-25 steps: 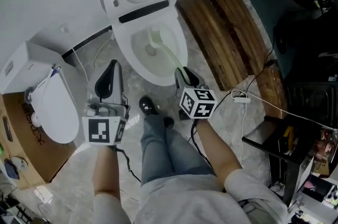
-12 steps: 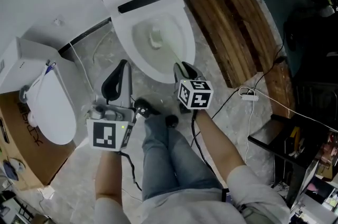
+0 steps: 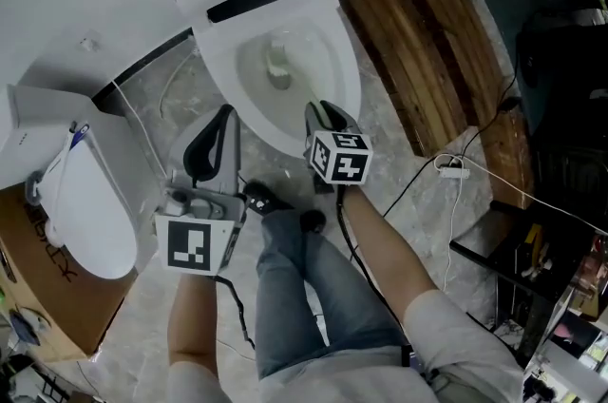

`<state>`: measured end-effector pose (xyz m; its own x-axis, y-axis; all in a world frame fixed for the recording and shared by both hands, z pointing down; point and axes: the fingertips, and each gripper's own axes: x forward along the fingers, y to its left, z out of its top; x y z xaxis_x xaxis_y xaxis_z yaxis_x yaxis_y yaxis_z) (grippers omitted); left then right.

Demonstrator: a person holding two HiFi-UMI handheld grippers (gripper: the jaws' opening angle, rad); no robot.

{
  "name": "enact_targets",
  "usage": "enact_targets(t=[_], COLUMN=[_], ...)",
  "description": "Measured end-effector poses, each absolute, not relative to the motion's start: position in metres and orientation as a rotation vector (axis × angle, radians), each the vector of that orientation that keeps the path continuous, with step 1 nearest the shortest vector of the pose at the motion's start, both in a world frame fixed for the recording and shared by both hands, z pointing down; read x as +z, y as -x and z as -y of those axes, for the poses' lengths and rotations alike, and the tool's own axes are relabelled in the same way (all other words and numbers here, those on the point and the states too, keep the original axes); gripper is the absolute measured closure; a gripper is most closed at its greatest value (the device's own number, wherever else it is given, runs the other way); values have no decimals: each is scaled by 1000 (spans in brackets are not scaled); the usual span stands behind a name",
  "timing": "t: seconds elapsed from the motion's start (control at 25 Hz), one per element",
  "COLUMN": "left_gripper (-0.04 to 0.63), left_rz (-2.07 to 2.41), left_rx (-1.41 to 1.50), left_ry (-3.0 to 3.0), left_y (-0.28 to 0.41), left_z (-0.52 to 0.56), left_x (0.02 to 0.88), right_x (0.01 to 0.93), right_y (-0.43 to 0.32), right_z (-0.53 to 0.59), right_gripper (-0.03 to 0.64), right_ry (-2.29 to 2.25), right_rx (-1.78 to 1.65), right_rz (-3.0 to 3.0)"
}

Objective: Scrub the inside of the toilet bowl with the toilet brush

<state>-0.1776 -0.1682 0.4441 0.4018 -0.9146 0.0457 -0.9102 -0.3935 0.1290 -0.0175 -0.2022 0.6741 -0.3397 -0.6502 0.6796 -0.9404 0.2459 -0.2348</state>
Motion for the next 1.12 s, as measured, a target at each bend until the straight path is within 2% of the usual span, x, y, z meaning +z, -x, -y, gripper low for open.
enact_targets(t=[0.56, 1.12], left_gripper=[592, 592], left_rz=[1571, 1587], left_rx=[-18, -40], left_ry=[-2507, -2463], left_y=[188, 201], left_z=[200, 210], left_x=[483, 490], right_x=[728, 739], right_y=[26, 62], right_z=[238, 221], right_gripper=[514, 515], right_ry=[-1616, -1476], right_rx=[1104, 1214], right_rz=[1974, 1984])
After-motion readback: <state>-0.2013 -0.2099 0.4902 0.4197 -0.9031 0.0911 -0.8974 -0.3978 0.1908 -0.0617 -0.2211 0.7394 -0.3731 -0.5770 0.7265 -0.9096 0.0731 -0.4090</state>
